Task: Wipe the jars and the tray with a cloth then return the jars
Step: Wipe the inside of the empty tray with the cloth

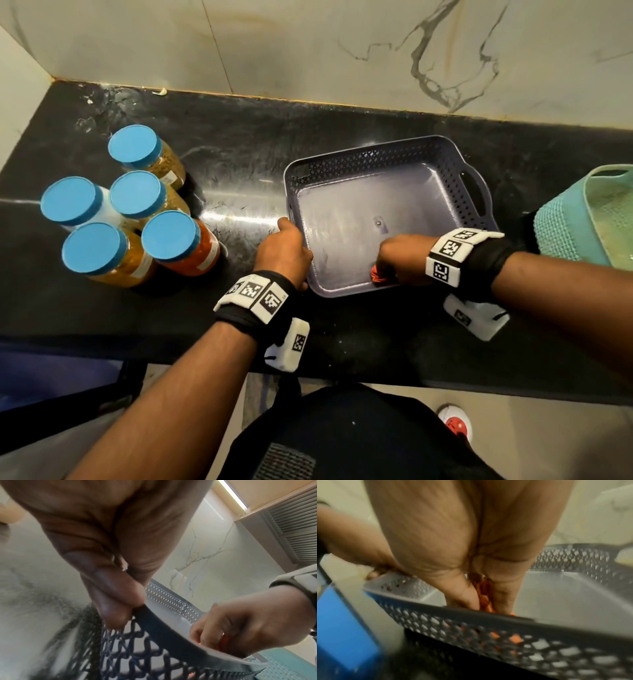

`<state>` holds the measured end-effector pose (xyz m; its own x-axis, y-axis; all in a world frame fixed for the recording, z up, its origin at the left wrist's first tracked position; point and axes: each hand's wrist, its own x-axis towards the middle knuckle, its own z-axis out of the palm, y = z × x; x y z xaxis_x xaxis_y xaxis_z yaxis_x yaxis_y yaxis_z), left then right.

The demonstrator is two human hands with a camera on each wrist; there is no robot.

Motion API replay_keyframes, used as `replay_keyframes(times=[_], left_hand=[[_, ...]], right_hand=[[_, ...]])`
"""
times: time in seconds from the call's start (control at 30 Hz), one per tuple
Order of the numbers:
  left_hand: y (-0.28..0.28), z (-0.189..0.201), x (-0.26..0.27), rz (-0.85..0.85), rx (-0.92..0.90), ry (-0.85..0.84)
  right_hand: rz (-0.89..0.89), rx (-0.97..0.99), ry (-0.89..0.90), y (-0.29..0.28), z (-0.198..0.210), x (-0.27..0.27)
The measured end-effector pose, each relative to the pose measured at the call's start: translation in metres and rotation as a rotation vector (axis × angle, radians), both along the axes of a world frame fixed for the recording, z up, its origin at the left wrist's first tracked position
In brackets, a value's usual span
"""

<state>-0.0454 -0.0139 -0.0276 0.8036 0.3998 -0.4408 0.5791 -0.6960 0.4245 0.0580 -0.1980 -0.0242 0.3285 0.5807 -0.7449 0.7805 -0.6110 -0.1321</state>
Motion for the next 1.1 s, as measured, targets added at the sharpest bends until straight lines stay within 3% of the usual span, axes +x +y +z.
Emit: replay_keyframes(times=[0.23, 0.43, 0.63, 0.77, 0.9, 1.0, 1.1], left_hand=[[0.0, 0.001, 0.012, -0.024, 0.058, 0.034], [0.005, -0.004, 0.015, -0.012, 0.058, 0.027], [0.008, -0.001, 0.018, -0.025, 0.083, -0.007], [0.009, 0.0, 0.02, -0.013, 0.111, -0.023], [0.009, 0.0, 0.021, -0.044, 0.155, -0.022], [0.01, -0.002, 0.022, -0.061, 0.179, -0.014], [0.01, -0.004, 0.023, -0.084, 0.199, -0.009]], right_hand=[[-0.252, 0.367, 0.229, 0.059, -0.006, -0.04], [-0.24, 0.381, 0.154, 0.018, -0.003, -0.025], [-0.154, 0.015, -0.039, -0.061, 0.0, 0.033], [-0.173, -0.114, -0.152, -0.086, 0.009, 0.058], [-0.205, -0.054, -0.178, -0.061, 0.007, 0.042], [-0.224, 0.058, 0.038, -0.014, 0.004, 0.026], [-0.097, 0.201, 0.15, 0.043, -0.002, 0.0]])
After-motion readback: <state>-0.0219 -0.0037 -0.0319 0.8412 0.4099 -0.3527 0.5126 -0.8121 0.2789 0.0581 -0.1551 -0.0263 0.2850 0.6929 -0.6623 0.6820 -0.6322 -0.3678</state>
